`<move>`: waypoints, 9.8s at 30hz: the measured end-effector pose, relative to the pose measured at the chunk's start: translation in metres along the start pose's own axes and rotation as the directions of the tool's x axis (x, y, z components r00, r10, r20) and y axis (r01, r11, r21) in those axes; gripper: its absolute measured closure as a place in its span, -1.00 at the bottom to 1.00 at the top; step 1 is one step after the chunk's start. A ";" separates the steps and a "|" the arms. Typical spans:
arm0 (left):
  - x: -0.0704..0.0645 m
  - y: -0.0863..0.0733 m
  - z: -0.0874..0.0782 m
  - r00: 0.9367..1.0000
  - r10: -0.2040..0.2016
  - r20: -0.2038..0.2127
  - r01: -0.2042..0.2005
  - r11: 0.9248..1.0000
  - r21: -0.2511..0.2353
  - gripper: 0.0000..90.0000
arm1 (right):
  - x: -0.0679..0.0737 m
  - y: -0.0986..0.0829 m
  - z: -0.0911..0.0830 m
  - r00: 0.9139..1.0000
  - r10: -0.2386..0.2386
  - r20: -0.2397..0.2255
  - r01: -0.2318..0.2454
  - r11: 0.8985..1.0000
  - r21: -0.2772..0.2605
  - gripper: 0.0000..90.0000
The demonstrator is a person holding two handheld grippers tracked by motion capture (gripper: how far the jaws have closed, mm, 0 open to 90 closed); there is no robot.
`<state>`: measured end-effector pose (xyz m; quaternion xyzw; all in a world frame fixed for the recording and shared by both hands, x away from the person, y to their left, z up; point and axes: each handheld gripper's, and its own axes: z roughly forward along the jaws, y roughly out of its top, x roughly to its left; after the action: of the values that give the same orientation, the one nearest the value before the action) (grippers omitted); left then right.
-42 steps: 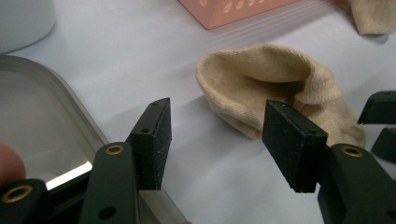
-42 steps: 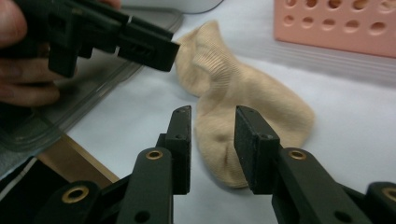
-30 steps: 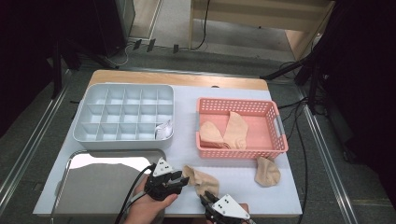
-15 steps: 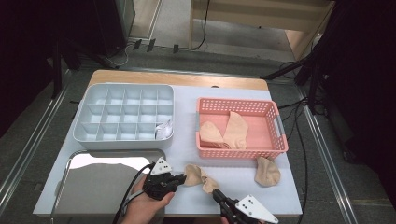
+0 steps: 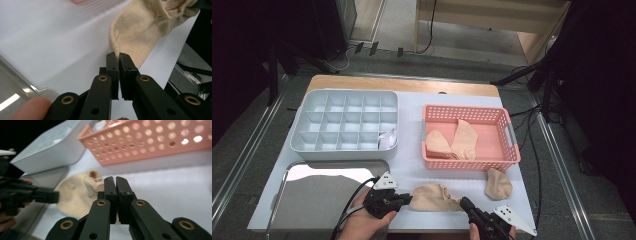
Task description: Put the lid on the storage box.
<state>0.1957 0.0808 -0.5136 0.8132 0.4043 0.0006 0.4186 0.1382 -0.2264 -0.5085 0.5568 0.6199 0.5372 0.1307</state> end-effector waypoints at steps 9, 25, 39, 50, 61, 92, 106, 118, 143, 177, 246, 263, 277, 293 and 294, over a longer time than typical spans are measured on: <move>0.006 -0.001 0.007 1.000 -0.015 -0.028 0.016 0.999 0.031 0.97 | -0.027 0.001 0.026 0.987 0.039 0.155 -0.052 0.995 0.081 0.97; 0.011 0.001 0.005 0.998 -0.064 -0.025 0.064 0.997 -0.032 0.53 | -0.029 0.011 0.044 0.981 -0.173 0.092 0.162 0.981 0.110 0.44; 0.017 0.004 0.008 0.995 -0.076 -0.066 0.075 0.997 -0.014 1.00 | -0.028 0.020 0.051 0.967 -0.204 0.154 0.181 0.972 0.149 1.00; 0.022 0.008 0.015 0.994 -0.084 -0.068 0.081 0.996 -0.036 1.00 | -0.035 0.025 0.063 0.965 -0.211 0.158 0.190 0.971 0.142 0.98; 0.021 0.010 0.013 0.991 -0.098 -0.087 0.091 0.993 -0.082 0.54 | -0.054 0.043 0.026 0.977 -0.146 0.155 0.143 0.989 0.034 0.71; 0.023 0.003 -0.005 0.990 -0.120 -0.072 0.112 0.987 -0.112 0.17 | -0.073 0.037 -0.001 0.935 -0.108 0.338 0.097 0.994 0.049 0.74; 0.018 0.002 -0.006 0.992 -0.106 -0.062 0.099 0.989 -0.111 0.18 | 0.016 -0.001 0.044 0.968 -0.233 0.090 0.211 0.957 0.200 0.66; 0.022 0.001 -0.010 0.991 -0.113 -0.066 0.104 0.988 -0.118 0.18 | 0.000 0.009 0.026 0.988 -0.153 0.009 0.151 0.982 0.114 0.17; 0.021 0.000 -0.014 0.992 -0.115 -0.048 0.109 0.986 -0.123 0.17 | 0.045 -0.006 0.032 0.977 -0.209 -0.053 0.214 0.970 0.117 0.97; 0.017 -0.017 -0.021 0.993 -0.108 -0.043 0.102 0.988 -0.120 0.16 | 0.006 0.009 0.063 0.980 -0.195 -0.023 0.196 0.960 0.198 0.50; -0.013 -0.012 -0.005 0.998 0.028 -0.050 -0.031 0.998 -0.047 1.00 | 0.008 0.005 0.030 0.982 -0.186 0.013 0.184 0.977 0.103 0.89; -0.019 -0.003 0.016 0.994 0.093 -0.056 -0.092 0.995 0.028 1.00 | -0.019 -0.011 0.013 0.989 -0.113 0.100 0.090 0.975 0.203 0.82; -0.008 -0.008 0.001 1.000 0.001 -0.023 -0.001 1.000 -0.031 0.73 | -0.026 0.001 0.011 0.992 -0.110 0.067 0.099 0.984 0.149 0.61; -0.020 -0.019 0.008 0.999 0.015 -0.035 -0.014 0.999 0.029 0.49 | -0.018 -0.006 0.026 0.982 -0.169 0.086 0.145 0.960 0.239 0.57; -0.021 -0.019 0.008 0.999 0.017 -0.038 -0.016 0.999 0.028 0.53 | -0.018 -0.006 0.025 0.981 -0.174 0.087 0.149 0.959 0.240 0.58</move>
<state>0.1716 0.0673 -0.5249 0.8220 0.4056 0.0142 0.3994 0.1603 -0.2267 -0.5311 0.5438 0.7139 0.4180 0.1413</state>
